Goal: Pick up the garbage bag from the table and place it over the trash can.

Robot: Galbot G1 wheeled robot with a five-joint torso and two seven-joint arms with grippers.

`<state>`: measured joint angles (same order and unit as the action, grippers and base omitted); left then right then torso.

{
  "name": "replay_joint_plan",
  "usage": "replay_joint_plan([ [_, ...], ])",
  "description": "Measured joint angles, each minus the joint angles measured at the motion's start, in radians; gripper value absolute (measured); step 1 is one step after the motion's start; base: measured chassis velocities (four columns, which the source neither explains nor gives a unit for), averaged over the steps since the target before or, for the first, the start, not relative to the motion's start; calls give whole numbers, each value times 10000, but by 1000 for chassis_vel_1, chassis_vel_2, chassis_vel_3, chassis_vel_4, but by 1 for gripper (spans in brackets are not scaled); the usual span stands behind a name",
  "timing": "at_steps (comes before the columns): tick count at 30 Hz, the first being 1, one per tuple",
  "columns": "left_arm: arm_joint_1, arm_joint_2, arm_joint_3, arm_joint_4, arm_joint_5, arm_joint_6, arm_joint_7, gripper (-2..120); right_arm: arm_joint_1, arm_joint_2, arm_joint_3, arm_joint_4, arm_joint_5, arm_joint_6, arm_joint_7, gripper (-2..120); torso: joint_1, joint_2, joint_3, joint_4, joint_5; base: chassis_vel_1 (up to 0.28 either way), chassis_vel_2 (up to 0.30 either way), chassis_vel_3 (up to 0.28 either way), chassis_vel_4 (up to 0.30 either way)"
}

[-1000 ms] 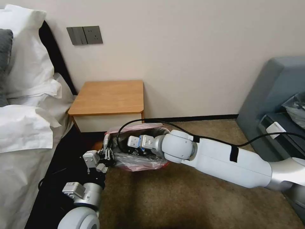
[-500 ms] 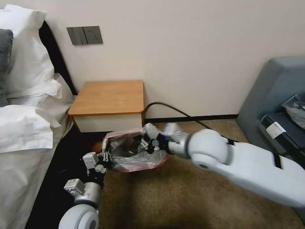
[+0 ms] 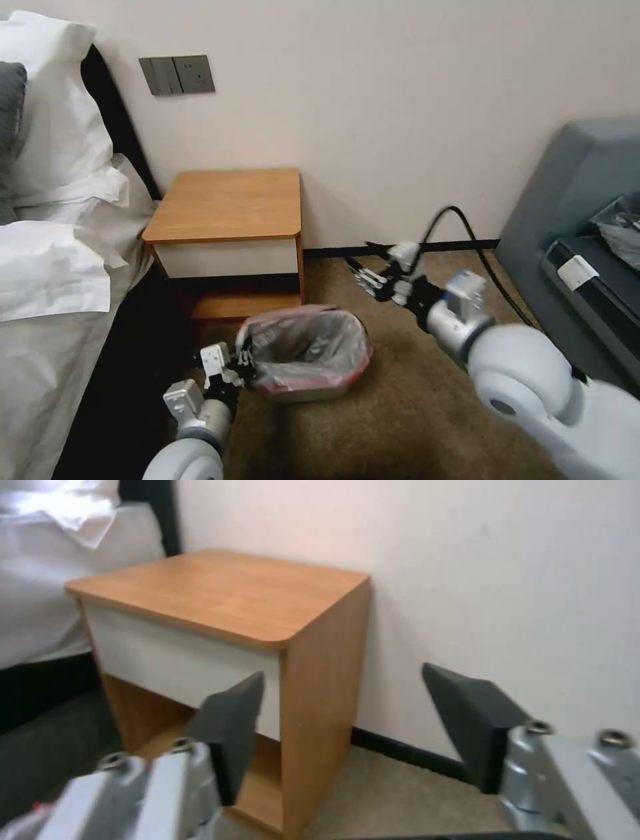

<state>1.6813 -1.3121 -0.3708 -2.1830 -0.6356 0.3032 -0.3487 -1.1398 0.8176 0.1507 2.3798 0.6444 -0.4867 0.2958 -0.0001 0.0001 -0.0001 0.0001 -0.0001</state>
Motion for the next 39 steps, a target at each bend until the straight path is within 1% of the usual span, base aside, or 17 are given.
replay_joint_plan([
  [1, 7, -7, 129, 163, -13, -66, -18, 7, -489, 394, 251, 22, -426, 150, -88, 77, 0, 0, 1, -2, 2, 0, 0, 0, 0],
  [2, 7, -7, 129, 163, -13, -66, -18, 7, -489, 394, 251, 22, -426, 150, -88, 77, 0, 0, 1, -2, 2, 0, 0, 0, 0],
  [5, 10, -58, 262, 349, 14, -162, -63, 7, -1202, 1112, 462, 27, -1092, 262, -153, 89, 0, 0, 0, 0, 1, 0, 0, 0, 0],
  [6, 10, -58, 262, 349, 14, -162, -63, 7, -1202, 1112, 462, 27, -1092, 262, -153, 89, 0, 0, 0, 0, 1, 0, 0, 0, 0],
  [8, 6, -67, 350, 449, 32, -186, -120, 7, -1774, 1770, 692, 26, -1585, 323, -237, 98, 0, 0, 0, 0, 2, 0, 0, 0, 0],
  [9, -9, -57, 380, 489, 42, -199, -131, 7, -2049, 2010, 807, 26, -1850, 358, -301, 99, 1, 0, 1, -2, 2, 0, 0, 0, 0],
  [12, -22, -55, 459, 568, 57, -216, -194, 7, -2505, 2281, 1047, 89, -2220, 434, -440, 100, 0, 0, 0, -2, 1, 0, 0, 0, 0],
  [24, -109, -145, 576, 881, 217, -179, -262, 7, -2602, 2409, 1181, 92, -2304, 478, -494, 100, 0, 0, 1, -1, 1, 0, 0, 0, 0],
  [26, -109, -159, 577, 935, 246, -157, -262, 9, -2602, 2413, 1177, 86, -2303, 478, -494, 100, 1, 0, 1, -1, 1, 0, 0, 0, 0],
  [29, -120, -209, 573, 1076, 342, -155, -254, 24, -2602, 2419, 1185, 81, -2294, 478, -495, 100, 0, 0, 0, 0, 3, 0, 0, 0, 0],
  [30, -120, -209, 573, 1076, 342, -155, -254, 24, -2602, 2419, 1185, 81, -2294, 478, -495, 100, 0, 0, 0, 0, 3, 0, 0, 0, 0],
  [32, -124, -242, 577, 1137, 398, -171, -237, 33, -2597, 2405, 1232, 81, -2277, 479, -495, 100, 0, 0, 0, 0, 5, 0, 0, 0, 0],
  [33, -124, -242, 577, 1137, 398, -171, -237, 33, -2597, 2405, 1232, 81, -2277, 479, -495, 100, 0, 0, 0, 0, 5, 0, 0, 0, 0],
  [35, -125, -249, 587, 1146, 419, -175, -217, 46, -2592, 2397, 1279, 83, -2258, 478, -494, 100, 0, 1, 0, 1, 5, 0, 0, 0, 0],
  [37, -126, -249, 589, 1146, 422, -175, -216, 46, -2592, 2397, 1281, 83, -2256, 479, -494, 100, 0, 0, 0, 1, 5, 0, 0, 0, 0],
  [38, -121, -248, 590, 1138, 434, -175, -208, 50, -2589, 2400, 1297, 86, -2248, 479, -490, 100, 0, 0, 0, 0, 4, 0, 0, 0, 0],
  [39, -96, -238, 589, 1109, 440, -175, -183, 61, -2586, 2417, 1298, 93, -2229, 479, -488, 100, 0, 1, 1, -1, 1, 0, 0, 0, 0],
])
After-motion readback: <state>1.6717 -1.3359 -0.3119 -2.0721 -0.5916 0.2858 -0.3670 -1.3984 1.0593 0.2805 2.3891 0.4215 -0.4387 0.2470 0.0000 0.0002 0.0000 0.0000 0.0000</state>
